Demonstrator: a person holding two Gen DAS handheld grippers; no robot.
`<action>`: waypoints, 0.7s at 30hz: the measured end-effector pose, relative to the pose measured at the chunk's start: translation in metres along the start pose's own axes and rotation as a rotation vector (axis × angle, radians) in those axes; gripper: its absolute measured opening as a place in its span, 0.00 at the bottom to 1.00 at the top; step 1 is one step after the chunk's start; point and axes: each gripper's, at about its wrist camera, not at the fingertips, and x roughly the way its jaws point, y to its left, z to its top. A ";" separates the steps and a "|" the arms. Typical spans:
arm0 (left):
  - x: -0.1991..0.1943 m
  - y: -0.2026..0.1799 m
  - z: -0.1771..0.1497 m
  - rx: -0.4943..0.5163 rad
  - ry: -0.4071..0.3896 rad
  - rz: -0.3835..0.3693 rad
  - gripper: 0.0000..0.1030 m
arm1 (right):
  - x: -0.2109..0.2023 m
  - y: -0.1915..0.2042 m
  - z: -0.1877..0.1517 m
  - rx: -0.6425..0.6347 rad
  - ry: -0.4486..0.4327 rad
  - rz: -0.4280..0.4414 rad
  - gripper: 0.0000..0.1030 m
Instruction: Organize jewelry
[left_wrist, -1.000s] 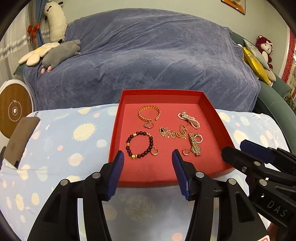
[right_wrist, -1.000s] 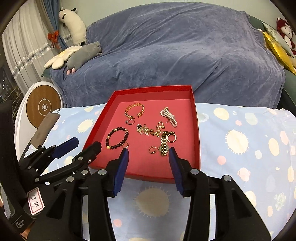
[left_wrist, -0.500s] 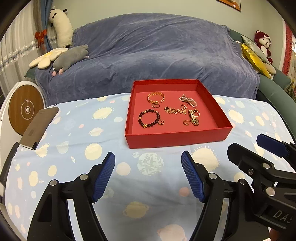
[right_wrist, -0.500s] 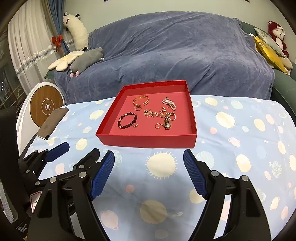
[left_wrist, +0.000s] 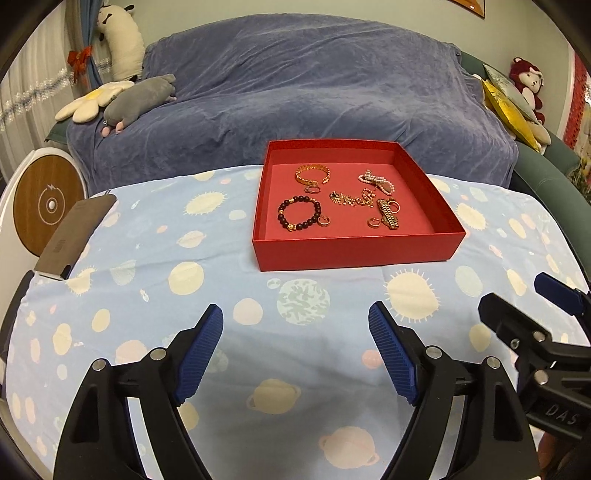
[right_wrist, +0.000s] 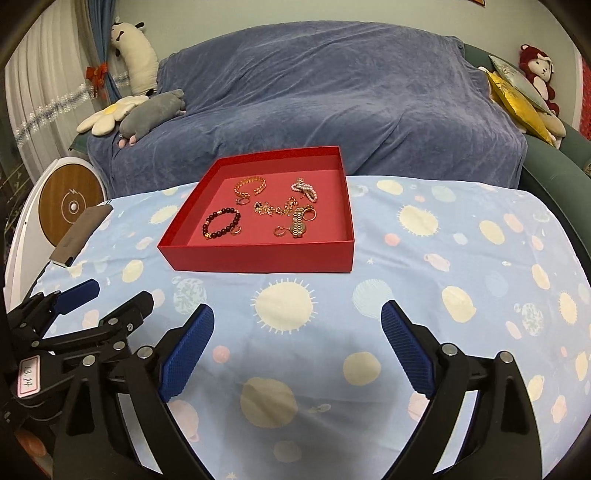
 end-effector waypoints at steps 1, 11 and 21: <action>-0.001 0.000 0.000 0.002 -0.004 0.008 0.76 | -0.001 0.002 -0.002 -0.009 -0.004 -0.005 0.89; -0.005 0.002 -0.003 -0.010 -0.005 0.036 0.76 | -0.007 0.008 -0.005 -0.007 -0.020 -0.010 0.90; -0.005 0.000 -0.004 -0.008 -0.001 0.047 0.76 | -0.008 0.004 -0.008 0.010 -0.024 -0.025 0.92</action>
